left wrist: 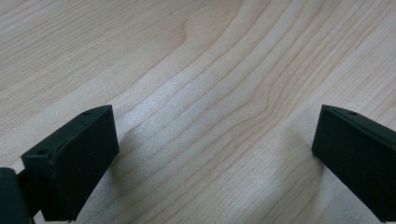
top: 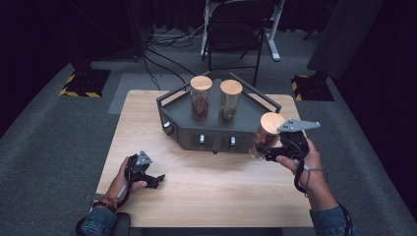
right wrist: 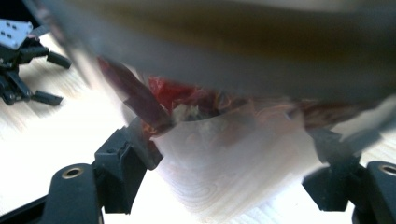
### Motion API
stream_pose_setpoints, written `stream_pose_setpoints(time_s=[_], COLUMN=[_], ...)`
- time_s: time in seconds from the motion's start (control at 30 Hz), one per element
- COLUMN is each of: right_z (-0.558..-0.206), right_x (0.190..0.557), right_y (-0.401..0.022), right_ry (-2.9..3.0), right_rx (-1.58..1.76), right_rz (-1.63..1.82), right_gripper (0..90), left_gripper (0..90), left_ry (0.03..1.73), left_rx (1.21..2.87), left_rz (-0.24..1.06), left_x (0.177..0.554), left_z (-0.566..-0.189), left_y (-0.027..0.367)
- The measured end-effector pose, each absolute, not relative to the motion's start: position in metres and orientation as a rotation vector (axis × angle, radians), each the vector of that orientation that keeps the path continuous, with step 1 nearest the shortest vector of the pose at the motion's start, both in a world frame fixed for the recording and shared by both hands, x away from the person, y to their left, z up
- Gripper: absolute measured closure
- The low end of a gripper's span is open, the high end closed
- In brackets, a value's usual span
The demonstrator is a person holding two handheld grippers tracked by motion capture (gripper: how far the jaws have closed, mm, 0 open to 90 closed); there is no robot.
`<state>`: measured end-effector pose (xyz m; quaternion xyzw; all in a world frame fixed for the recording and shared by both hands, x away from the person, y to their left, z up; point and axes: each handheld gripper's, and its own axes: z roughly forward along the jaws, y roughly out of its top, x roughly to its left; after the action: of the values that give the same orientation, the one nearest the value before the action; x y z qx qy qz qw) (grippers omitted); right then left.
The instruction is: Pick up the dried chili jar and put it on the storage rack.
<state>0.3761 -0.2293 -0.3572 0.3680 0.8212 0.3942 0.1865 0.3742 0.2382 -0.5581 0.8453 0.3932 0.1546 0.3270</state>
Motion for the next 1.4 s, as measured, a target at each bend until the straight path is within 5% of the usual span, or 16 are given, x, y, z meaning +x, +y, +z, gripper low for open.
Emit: stream_pose_setpoints(time_s=[0.53, 1.4], right_z=[-0.317, -0.337], right_x=[0.415, 0.492], right_y=[-0.224, -0.203], right_ry=[2.241, 2.218], right_rx=[1.051, 1.184], right_rz=[1.077, 1.015], right_gripper=[26.2, 26.2], left_gripper=[0.1, 0.1], left_ry=[1.030, 1.030], left_rx=[2.215, 2.215], left_rz=[0.405, 0.405], left_x=[0.374, 0.374], left_z=[-0.558, -0.558], left_y=[0.238, 0.238])
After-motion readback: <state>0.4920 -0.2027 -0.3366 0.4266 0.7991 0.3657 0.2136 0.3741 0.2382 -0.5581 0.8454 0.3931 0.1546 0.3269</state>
